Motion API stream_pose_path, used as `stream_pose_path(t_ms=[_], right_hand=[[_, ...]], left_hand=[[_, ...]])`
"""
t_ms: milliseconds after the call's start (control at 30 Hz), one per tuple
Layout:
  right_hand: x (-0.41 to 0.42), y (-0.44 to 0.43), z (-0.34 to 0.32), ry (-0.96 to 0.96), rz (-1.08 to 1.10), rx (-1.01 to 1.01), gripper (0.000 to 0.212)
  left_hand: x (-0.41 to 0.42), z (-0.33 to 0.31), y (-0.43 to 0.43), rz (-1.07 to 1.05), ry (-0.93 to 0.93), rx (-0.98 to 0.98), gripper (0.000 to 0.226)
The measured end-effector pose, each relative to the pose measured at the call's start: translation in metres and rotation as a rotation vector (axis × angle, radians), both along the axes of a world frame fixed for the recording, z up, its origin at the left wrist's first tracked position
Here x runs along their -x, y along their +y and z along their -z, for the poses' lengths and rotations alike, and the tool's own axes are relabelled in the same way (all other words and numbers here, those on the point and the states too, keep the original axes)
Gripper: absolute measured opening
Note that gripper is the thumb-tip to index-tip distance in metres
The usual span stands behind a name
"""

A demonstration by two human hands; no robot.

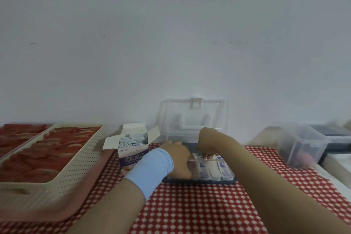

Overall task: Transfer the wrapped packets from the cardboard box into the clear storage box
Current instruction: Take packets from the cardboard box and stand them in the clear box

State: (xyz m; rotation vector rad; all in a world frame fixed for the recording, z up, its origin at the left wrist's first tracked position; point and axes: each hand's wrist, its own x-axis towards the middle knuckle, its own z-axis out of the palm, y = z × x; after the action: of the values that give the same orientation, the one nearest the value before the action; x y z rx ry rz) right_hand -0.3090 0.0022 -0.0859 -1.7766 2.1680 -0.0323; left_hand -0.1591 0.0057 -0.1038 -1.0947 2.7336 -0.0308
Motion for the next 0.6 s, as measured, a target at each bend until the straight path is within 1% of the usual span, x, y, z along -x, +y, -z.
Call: stream_pose_path(t_ms=[67, 100, 133, 200, 267, 367, 433, 533, 600], right_hand=[[0.001, 0.002, 0.002, -0.019, 0.012, 0.003, 0.018], [0.000, 0.002, 0.003, -0.031, 0.018, 0.008, 0.013], [-0.002, 0.002, 0.004, -0.034, 0.021, 0.016, 0.008], [-0.004, 0.001, 0.008, -0.028, 0.026, 0.022, 0.005], [-0.005, 0.000, 0.010, -0.051, 0.047, 0.018, 0.006], [-0.003, 0.000, 0.008, -0.112, 0.067, 0.007, 0.013], [-0.001, 0.001, 0.004, -0.113, 0.063, -0.019, 0.016], [0.000, 0.005, -0.004, -0.100, 0.049, -0.044, 0.019], [0.001, 0.007, -0.010, -0.115, 0.070, -0.016, 0.015]], left_hand=[[0.000, -0.002, 0.002, 0.015, -0.006, -0.002, 0.019], [0.000, -0.002, 0.002, 0.018, -0.008, 0.002, 0.018], [0.000, -0.001, 0.002, 0.019, -0.009, 0.009, 0.018], [-0.001, 0.000, 0.002, 0.022, -0.009, 0.024, 0.020], [-0.003, 0.001, 0.003, 0.031, -0.012, 0.032, 0.021], [-0.003, -0.001, 0.004, 0.033, -0.015, 0.029, 0.020], [-0.003, -0.003, 0.006, 0.031, -0.002, 0.020, 0.019], [-0.005, -0.007, 0.007, 0.015, 0.055, -0.028, 0.029], [-0.008, -0.013, 0.007, -0.002, 0.109, -0.056, 0.040]])
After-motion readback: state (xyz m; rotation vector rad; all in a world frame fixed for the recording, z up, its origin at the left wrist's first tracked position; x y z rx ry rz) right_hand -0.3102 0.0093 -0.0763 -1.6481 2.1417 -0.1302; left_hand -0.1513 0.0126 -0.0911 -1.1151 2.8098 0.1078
